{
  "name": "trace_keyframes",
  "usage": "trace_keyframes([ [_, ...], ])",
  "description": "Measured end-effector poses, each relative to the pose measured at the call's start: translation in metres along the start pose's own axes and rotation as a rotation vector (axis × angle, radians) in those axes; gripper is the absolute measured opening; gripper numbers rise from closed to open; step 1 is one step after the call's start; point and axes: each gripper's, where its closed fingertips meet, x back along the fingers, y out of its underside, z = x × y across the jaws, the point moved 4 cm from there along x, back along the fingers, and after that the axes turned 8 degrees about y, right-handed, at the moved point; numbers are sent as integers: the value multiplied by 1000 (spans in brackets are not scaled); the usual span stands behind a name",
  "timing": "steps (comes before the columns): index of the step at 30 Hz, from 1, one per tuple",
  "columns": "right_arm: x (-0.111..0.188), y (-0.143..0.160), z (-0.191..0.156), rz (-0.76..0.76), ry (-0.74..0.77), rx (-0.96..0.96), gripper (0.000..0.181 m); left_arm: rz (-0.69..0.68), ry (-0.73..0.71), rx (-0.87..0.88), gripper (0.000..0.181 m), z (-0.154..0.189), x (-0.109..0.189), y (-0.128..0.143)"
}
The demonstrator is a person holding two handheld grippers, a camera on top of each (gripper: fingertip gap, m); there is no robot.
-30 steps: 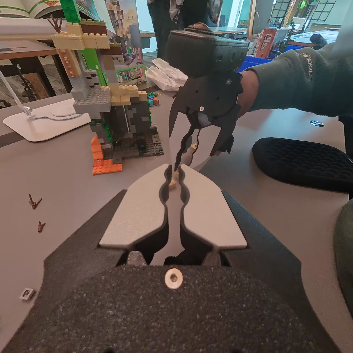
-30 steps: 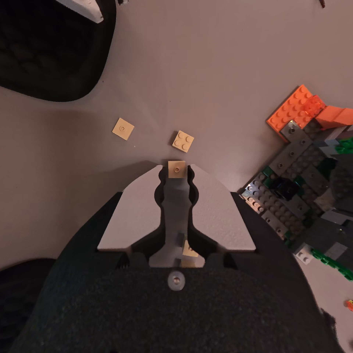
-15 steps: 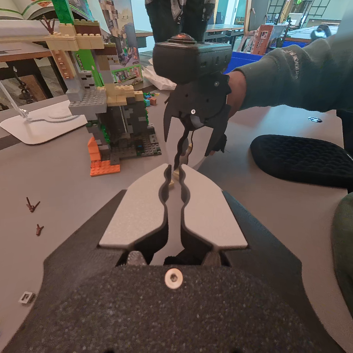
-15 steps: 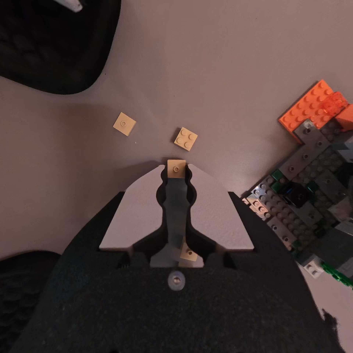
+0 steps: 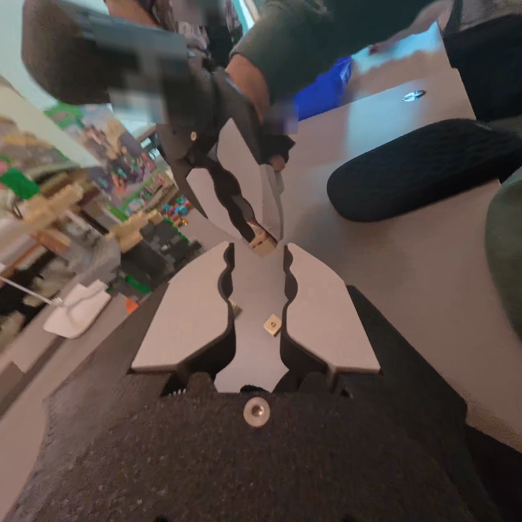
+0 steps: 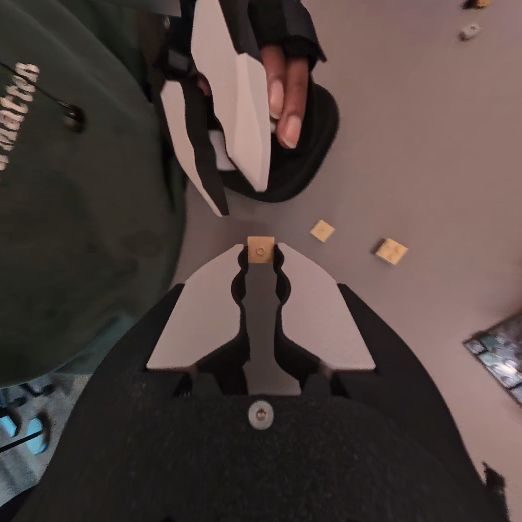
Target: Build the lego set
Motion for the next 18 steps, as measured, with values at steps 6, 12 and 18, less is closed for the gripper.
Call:
trace_keyframes([
  [6, -3, -6, -36, -4, -200, -51, 17, 11, 5, -267, 33, 27, -9, -20],
  [12, -8, -4, -52, -8, -310, -76, 16, 22, 45, -370, 22, 45, -14, -24],
  [18, -7, -4, -62, 35, -401, -107, 17, 57, 90, -355, 16, 52, -12, -32],
])
